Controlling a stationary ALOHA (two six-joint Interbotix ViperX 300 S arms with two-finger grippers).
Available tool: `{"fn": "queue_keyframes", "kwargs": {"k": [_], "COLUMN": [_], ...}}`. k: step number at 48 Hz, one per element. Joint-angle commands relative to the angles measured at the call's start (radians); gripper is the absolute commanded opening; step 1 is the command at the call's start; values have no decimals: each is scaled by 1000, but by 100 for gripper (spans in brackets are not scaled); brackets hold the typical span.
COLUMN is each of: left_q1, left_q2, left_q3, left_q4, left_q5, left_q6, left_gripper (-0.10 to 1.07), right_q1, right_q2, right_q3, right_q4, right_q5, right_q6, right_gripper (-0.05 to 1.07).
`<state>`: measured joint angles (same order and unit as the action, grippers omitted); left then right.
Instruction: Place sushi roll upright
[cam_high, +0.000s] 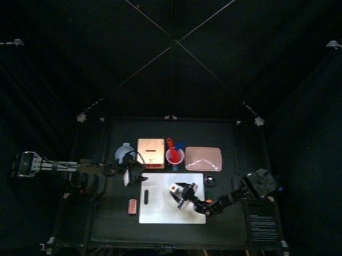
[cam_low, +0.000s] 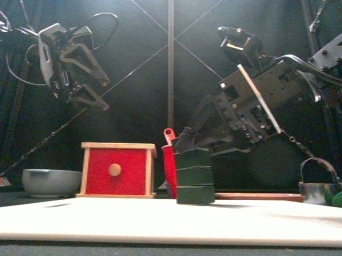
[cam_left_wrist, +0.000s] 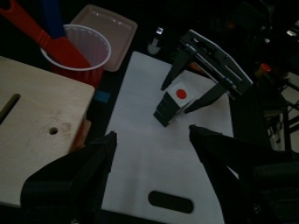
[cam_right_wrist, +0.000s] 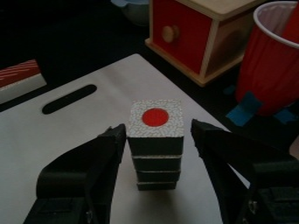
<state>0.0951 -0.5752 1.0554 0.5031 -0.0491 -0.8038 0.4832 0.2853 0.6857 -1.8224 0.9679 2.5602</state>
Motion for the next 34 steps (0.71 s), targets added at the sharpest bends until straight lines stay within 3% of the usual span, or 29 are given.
{"fn": "queue_keyframes", "kwargs": {"k": [1, 10, 24, 34], "left_q1": [8, 9, 9, 9], "left_q2": [-2, 0, -2, -2], "left_q3": [-12, -12, -6, 6], "left_q4": [-2, -2, -2, 0], "left_q5": [-3, -3, -11, -12], "left_q6": [3, 2, 5, 9], "left_gripper": [99, 98, 98, 98], "right_q1": [6, 8, 2, -35], "right_q2": [-23, -44, -181, -316], "right_q3": [-6, -6, 35, 67], "right_q4": [-2, 0, 55, 190], "right_q5": [5, -6, -35, -245], "right_q6": [0, -6, -21, -196], "right_gripper": [93, 93, 93, 93]}}
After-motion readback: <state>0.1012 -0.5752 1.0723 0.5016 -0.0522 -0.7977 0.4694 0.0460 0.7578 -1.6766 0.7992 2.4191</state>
